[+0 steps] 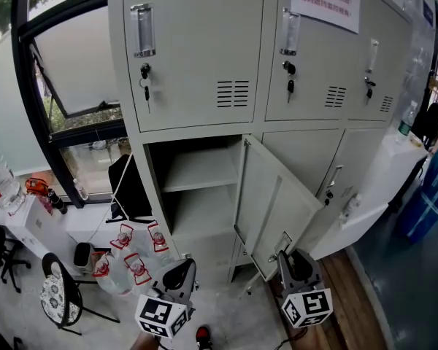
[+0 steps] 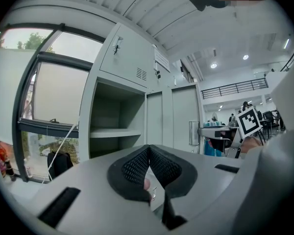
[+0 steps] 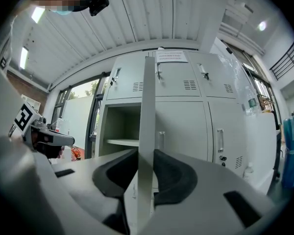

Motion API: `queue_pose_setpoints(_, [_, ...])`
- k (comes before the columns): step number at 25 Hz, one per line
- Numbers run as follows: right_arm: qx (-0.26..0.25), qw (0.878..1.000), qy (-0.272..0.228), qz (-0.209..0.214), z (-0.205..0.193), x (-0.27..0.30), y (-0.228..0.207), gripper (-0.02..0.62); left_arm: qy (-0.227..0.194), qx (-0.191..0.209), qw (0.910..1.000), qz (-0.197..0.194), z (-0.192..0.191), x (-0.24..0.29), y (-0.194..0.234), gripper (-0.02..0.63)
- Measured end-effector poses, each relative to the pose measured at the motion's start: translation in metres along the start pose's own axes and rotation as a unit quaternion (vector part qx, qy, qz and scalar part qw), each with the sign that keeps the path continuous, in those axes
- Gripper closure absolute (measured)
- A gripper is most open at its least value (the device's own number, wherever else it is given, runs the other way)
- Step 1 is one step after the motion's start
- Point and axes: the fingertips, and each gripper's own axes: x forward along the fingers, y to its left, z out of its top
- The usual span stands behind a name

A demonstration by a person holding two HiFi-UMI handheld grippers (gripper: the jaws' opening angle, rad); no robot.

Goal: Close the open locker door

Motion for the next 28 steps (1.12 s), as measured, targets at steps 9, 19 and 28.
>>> queue_pose_setpoints(9, [-0.014, 0.999, 0.006, 0.050, 0.002, 0.000, 0.026, 0.477, 0.002, -0.008, 0.9994, 0.033, -0.003, -0.015, 0.019, 0.584])
queue_pose_setpoints(19, [-0.023, 0.991, -0.007, 0.132, 0.006, 0.007, 0.072, 0.449, 0.000, -0.012, 0.9974, 0.071, -0.005, -0.034, 0.036, 0.584])
queue_pose_setpoints(28, [-0.040, 0.980, -0.018, 0.195, 0.008, 0.018, 0.116, 0.436, 0.001, -0.014, 0.9932, 0.116, -0.007, -0.052, 0.057, 0.584])
